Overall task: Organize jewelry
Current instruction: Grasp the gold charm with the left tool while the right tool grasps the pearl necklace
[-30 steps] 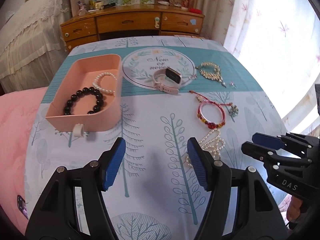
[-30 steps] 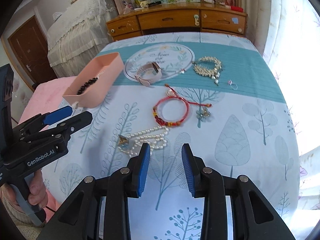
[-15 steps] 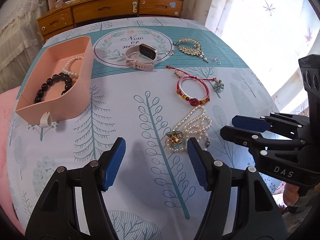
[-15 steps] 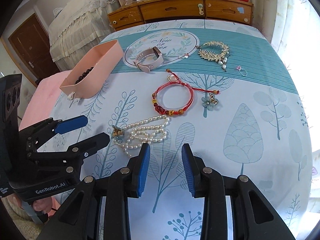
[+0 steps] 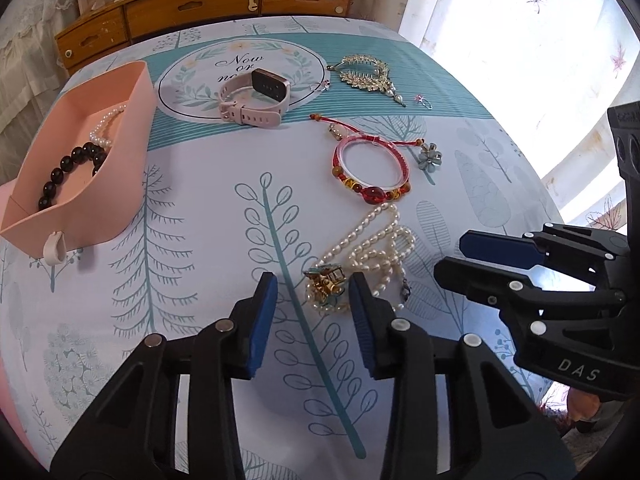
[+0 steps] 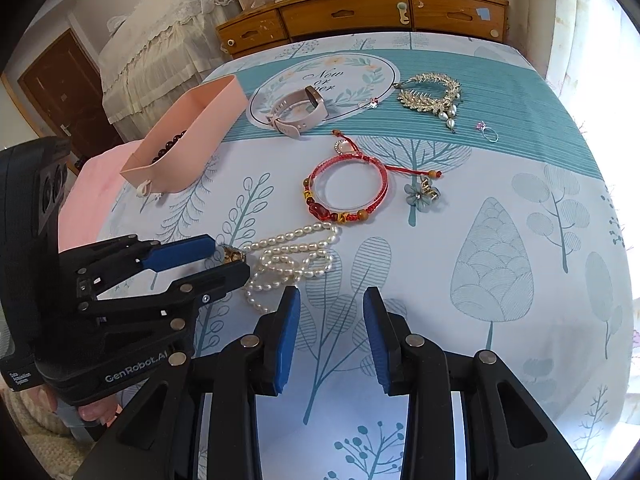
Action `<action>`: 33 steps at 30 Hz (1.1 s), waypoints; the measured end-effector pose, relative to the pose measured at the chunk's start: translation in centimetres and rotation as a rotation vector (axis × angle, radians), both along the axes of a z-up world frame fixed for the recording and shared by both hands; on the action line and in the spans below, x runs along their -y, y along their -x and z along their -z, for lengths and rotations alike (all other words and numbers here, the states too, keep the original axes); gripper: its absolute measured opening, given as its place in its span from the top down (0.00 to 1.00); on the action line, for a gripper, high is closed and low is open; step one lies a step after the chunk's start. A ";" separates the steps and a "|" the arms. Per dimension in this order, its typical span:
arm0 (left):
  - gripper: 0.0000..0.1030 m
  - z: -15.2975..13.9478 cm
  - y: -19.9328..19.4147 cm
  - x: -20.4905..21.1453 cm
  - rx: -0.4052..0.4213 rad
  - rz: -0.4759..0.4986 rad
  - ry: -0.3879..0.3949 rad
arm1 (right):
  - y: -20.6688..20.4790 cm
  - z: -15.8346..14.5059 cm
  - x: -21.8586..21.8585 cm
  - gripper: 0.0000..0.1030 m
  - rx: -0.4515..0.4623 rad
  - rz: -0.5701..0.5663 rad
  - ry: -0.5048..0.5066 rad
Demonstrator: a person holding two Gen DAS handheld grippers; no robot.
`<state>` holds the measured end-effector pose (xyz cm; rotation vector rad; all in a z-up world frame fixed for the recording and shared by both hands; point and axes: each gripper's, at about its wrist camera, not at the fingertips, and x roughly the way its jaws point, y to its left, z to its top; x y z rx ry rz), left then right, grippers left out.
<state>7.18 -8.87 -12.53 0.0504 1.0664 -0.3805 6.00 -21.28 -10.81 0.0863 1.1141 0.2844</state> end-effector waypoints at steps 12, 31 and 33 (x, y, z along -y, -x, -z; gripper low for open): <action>0.79 0.2 -0.4 0.4 -0.003 0.021 0.015 | 0.2 0.0 -0.1 0.68 0.004 -0.003 -0.003; 0.80 -2.8 0.6 -2.9 0.075 -0.032 0.091 | -0.6 0.7 -2.0 0.68 -0.037 -0.053 -0.002; 0.80 -3.2 0.6 -3.9 0.079 -0.052 0.105 | -0.7 1.0 -2.4 0.68 -0.053 -0.062 -0.008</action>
